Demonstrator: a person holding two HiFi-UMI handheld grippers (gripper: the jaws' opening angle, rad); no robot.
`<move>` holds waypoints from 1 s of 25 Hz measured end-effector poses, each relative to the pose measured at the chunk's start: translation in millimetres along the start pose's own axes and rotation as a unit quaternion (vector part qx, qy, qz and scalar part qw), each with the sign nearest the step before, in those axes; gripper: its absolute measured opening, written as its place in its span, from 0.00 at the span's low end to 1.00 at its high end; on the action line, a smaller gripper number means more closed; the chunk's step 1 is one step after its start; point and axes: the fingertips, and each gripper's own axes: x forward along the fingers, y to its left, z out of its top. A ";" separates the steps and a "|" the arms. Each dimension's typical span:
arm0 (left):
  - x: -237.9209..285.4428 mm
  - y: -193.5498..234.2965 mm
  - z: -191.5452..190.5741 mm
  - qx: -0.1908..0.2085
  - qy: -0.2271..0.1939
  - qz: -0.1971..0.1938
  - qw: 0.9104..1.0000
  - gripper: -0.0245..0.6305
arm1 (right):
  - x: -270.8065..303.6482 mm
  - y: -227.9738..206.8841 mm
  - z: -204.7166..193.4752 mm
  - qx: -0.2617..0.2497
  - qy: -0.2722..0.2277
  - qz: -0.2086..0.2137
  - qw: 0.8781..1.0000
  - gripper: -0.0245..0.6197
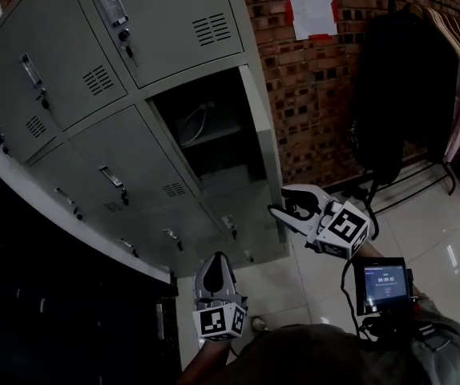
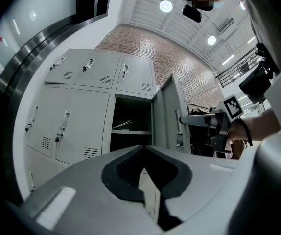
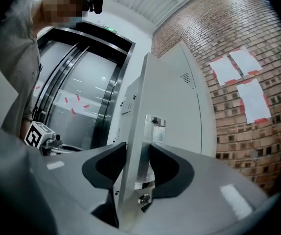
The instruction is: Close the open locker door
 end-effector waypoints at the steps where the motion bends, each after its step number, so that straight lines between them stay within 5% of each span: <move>1: -0.9 5.3 -0.5 0.000 0.000 0.003 1.000 0.04 | 6.1 3.5 -0.6 -0.002 0.001 0.004 1.000 0.29; 11: 1.4 59.5 1.8 0.003 -0.003 0.019 1.000 0.04 | 70.0 25.0 -6.4 -0.018 0.019 0.006 1.000 0.29; 25: 18.9 131.2 3.9 0.006 -0.011 0.022 1.000 0.04 | 168.9 22.9 -23.1 -0.039 0.053 -0.065 0.996 0.26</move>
